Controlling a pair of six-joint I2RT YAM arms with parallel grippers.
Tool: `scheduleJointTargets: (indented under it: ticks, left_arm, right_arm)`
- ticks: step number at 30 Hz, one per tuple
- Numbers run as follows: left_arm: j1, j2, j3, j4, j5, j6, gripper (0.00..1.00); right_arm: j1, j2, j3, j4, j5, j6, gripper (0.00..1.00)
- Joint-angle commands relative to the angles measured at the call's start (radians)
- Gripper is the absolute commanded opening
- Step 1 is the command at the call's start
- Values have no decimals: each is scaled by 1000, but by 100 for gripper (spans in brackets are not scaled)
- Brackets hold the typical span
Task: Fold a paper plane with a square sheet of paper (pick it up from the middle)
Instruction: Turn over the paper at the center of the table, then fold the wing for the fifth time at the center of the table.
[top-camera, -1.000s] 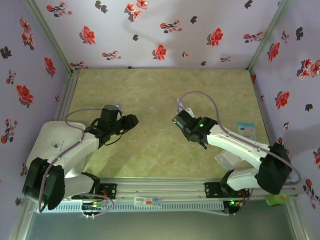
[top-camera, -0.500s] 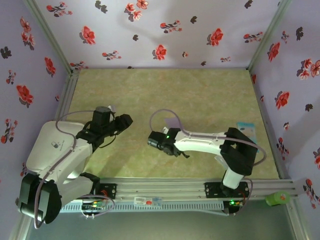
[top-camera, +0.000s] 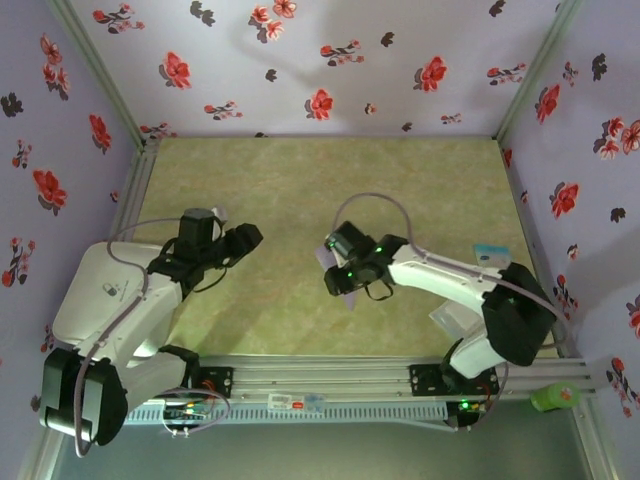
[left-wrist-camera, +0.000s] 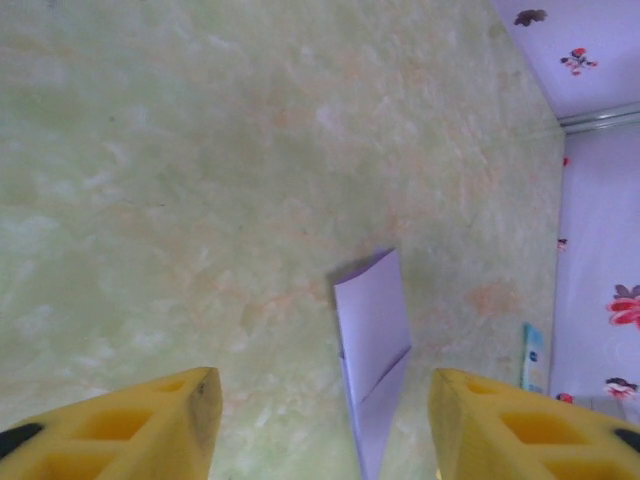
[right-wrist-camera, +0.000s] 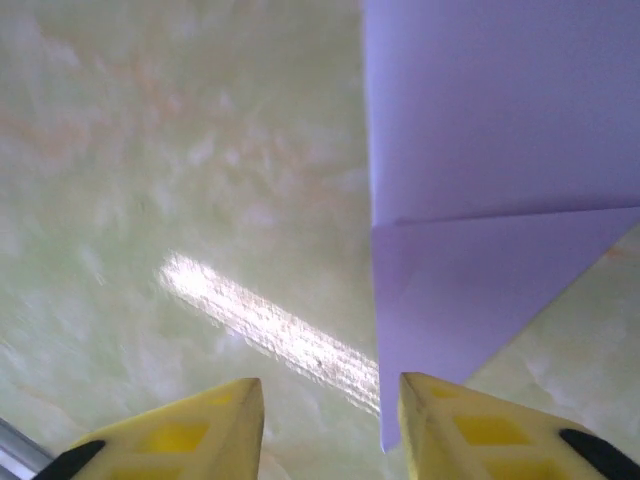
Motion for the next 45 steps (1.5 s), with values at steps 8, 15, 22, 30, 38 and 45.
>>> scheduleJointTargets:
  ticks: [8,15,22,30,38,45]
  left_arm:
    - [16,-18,98,-58,31,244,100]
    - [54,-138,-58,98,-21,141,100]
    - [49,-127,-119,230,101,15,97]
    - [-97,18,-116,361,84,-103,76]
    - [-342,357,123,302,63,-43,55]
    - [-367,593,286,296,91,-101,26]
  right_arm:
    - [-230,66,-192,364,-387,280,15]
    - [-259,129,-242,435,-363,315,13]
    - [-260,152,-289,470,-358,375,11]
    - [-233,113,-387,582,-265,645,9]
    - [-129,91,-470,693,-120,849,9]
    - [-112,86,-519,827,-116,900,9]
